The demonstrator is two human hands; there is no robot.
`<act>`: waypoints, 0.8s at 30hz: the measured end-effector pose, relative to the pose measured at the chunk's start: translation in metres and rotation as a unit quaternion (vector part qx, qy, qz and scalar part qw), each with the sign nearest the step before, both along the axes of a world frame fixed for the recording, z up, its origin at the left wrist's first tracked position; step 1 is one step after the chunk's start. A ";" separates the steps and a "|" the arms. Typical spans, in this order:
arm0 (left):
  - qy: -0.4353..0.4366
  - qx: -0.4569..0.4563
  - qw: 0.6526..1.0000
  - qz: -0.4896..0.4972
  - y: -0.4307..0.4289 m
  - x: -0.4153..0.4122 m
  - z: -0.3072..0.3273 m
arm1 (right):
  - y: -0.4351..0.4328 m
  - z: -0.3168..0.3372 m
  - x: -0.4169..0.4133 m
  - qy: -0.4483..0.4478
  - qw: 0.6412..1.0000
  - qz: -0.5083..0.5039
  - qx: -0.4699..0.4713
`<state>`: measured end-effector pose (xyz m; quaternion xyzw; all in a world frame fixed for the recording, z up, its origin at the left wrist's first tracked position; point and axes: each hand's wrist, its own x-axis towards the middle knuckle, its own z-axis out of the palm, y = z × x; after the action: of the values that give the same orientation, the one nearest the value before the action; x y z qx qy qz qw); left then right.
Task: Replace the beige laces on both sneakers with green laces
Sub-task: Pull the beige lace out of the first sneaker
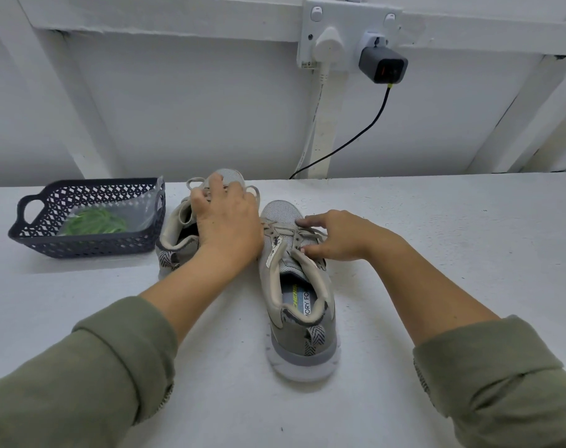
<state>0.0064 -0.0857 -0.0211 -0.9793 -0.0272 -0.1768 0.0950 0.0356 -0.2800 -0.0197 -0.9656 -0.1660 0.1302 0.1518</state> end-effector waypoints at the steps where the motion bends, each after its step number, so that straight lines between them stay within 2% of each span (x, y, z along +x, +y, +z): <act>1: 0.015 0.014 1.000 -0.016 0.002 0.001 0.000 | 0.000 0.002 0.000 0.009 1.000 0.002 0.012; 3: 0.054 0.011 0.996 -0.069 0.006 0.004 -0.001 | 0.001 0.004 0.000 0.007 0.999 0.000 0.034; 5: 0.112 -0.005 0.985 -0.128 0.011 0.008 0.000 | 0.006 0.002 -0.001 -0.049 0.997 -0.012 0.053; 7: 0.160 -0.018 0.975 -0.153 0.016 0.011 0.002 | 0.012 -0.003 -0.002 -0.110 0.992 -0.015 0.065; 9: 0.184 -0.020 0.970 -0.155 0.018 0.012 0.005 | 0.016 -0.007 -0.002 -0.131 0.989 0.000 0.062; 13: 0.193 -0.025 0.968 -0.155 0.016 0.012 0.009 | 0.016 -0.014 0.003 -0.141 0.990 -0.011 -0.015; 19: 0.171 -0.030 0.973 -0.153 0.015 0.012 0.003 | 0.020 -0.007 0.001 -0.141 0.990 0.011 0.010; 21: 0.167 -0.031 0.974 -0.153 0.015 0.011 0.003 | 0.024 -0.006 0.000 -0.157 0.986 -0.005 -0.051; 24: 0.163 -0.029 0.974 -0.153 0.015 0.009 0.003 | 0.031 -0.004 -0.002 -0.151 0.960 -0.112 -0.208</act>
<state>0.0158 -0.0709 -0.0186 -0.9898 0.1340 -0.0262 0.0411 0.0339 -0.2490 -0.0233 -0.9967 -0.0471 -0.0034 -0.0653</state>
